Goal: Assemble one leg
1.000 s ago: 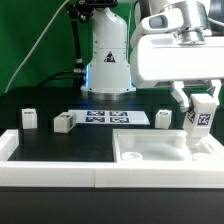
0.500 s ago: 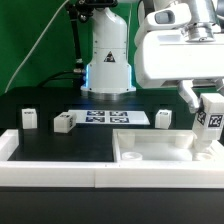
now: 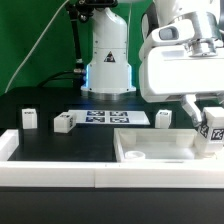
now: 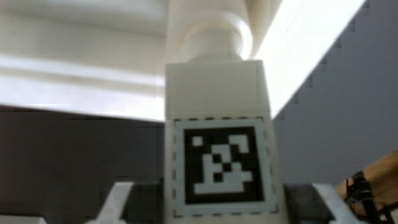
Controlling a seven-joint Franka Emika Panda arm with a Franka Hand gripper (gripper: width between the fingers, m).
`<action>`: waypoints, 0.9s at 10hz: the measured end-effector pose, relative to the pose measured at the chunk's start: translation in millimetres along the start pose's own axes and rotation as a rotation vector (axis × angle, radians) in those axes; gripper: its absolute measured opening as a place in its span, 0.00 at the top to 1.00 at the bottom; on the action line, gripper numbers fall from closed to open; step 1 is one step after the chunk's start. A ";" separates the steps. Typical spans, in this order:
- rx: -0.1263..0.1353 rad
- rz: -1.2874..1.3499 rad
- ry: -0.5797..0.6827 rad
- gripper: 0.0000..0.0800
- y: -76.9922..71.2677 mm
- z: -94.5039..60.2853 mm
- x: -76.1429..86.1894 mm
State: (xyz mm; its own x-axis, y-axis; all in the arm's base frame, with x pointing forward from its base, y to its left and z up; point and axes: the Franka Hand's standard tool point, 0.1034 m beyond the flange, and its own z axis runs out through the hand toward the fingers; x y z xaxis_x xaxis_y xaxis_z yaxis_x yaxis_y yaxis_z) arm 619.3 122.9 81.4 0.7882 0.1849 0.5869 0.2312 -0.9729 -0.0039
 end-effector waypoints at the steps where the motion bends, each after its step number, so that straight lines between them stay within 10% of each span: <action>1: -0.002 0.002 0.000 0.63 -0.2 -0.1 -0.3; 7: -0.017 0.053 -0.034 0.63 -0.5 -2.6 -11.9; 9: -0.017 0.053 -0.035 0.27 -0.5 -2.4 -12.2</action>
Offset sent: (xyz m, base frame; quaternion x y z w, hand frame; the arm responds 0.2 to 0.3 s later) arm -0.0324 -0.0061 0.0035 -0.0663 0.0798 0.0279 0.9942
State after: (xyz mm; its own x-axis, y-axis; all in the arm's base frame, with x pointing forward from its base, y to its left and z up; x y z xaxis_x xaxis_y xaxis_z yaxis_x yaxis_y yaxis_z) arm 608.2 120.8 76.2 0.8187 0.1379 0.5574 0.1794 -0.9836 -0.0202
